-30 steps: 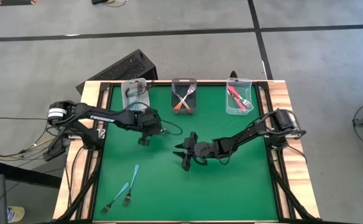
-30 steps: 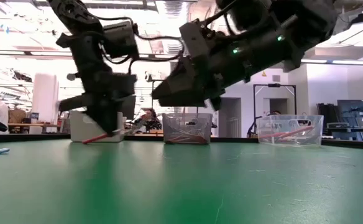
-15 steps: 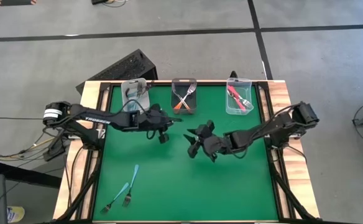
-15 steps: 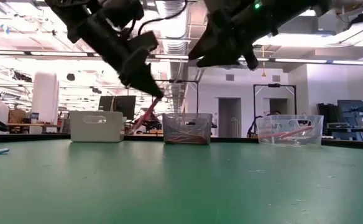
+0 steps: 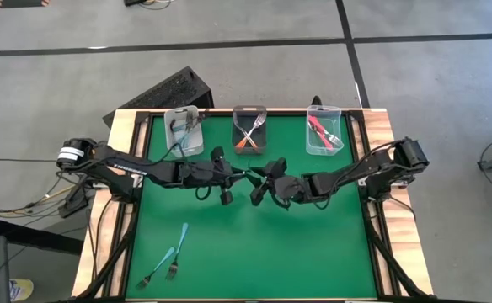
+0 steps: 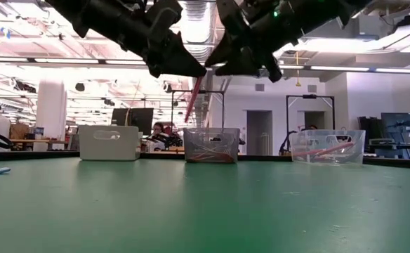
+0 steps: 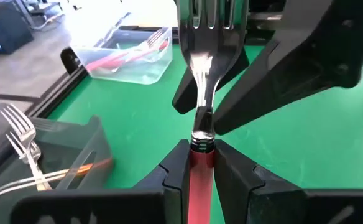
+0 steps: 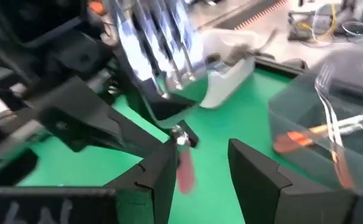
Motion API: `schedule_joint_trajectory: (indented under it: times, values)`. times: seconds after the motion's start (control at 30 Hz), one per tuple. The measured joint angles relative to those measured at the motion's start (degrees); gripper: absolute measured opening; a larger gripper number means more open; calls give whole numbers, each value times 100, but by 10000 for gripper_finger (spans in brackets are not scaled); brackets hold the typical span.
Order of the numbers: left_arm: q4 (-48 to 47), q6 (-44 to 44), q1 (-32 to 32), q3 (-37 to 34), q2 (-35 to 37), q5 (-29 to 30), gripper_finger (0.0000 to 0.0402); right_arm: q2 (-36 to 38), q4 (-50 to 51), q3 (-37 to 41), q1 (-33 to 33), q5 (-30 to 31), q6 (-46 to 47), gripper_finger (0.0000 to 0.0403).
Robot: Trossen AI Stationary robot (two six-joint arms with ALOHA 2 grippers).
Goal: Sort silverware by color (type)
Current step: Put the pink fork into the transparent bin
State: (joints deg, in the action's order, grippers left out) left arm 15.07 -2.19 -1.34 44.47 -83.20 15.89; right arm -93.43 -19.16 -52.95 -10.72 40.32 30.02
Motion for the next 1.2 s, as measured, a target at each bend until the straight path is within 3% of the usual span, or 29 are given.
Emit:
schedule_joint_trajectory:
  times: [0.2,0.33,0.43,0.6,0.73,0.87,1.0,1.2]
  values:
    - [8,41,-130,0,7,103,43,0,-570,-2,-13,-526,-627,170]
    - [39,43,-183,0,7,103,43,0,-564,-2,-13,-564,-642,157]
    - [105,13,-207,0,7,103,43,0,-555,-2,-13,-547,-644,122]
    - [96,-45,-205,0,7,10,43,0,-562,-2,-13,-474,-860,25]
    - [21,-45,-210,2,7,-72,47,36,-471,-2,-28,-471,-1081,16]
    - [-262,-54,-213,4,7,-113,64,538,409,-3,109,-391,-1161,11]
    - [-650,-228,-215,4,7,-119,79,1380,1994,-2,449,-232,-1058,9]
    - [-1298,-443,-215,4,7,-332,84,2656,4520,-2,1573,-262,-713,9]
